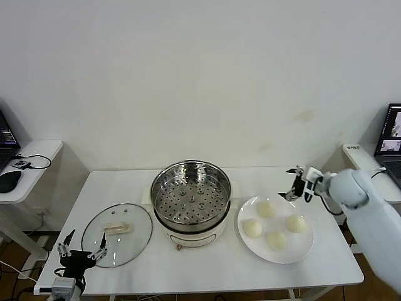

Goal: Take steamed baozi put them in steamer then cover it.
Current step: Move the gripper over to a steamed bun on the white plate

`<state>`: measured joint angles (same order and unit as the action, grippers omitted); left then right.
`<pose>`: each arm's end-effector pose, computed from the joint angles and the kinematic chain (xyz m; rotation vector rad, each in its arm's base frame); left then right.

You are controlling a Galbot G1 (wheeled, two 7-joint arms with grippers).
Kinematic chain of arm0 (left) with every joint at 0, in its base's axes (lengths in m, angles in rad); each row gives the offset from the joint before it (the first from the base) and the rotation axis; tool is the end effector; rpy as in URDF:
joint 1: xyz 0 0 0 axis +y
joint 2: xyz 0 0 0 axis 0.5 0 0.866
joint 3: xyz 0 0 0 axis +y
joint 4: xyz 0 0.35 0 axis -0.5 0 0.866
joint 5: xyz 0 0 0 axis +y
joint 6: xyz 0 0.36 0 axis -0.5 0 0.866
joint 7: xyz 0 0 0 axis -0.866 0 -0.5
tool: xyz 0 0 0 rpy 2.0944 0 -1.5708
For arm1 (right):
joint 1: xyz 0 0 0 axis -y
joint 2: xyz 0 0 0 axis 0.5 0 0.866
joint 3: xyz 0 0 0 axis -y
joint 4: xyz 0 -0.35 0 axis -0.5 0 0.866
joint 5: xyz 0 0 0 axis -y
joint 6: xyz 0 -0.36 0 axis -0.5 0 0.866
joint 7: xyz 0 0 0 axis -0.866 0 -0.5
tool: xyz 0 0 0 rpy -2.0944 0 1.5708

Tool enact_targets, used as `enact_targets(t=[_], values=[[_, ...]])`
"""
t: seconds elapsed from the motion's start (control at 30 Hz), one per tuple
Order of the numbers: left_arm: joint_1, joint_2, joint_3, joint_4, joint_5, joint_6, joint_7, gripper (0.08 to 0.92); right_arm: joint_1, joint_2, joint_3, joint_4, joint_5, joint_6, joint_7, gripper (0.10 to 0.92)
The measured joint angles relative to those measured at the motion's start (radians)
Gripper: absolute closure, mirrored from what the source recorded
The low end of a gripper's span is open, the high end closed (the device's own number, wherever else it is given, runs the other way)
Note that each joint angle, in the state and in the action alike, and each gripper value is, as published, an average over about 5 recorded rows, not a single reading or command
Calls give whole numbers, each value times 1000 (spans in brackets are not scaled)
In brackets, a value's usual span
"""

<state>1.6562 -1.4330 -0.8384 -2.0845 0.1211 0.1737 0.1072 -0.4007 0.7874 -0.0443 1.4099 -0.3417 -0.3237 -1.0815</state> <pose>0.1541 0.1199 -0.3002 0.1704 -2.8129 -0.5333 0.4944 -0.1523 -0.1578 1.0539 -1.8619 1.3227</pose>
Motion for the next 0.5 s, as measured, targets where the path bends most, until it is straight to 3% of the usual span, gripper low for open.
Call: enact_targets(t=[0.5], values=[[5, -1, -8, 0, 0, 1, 2, 177, 226, 70, -321, -253, -39, 143, -126, 203]])
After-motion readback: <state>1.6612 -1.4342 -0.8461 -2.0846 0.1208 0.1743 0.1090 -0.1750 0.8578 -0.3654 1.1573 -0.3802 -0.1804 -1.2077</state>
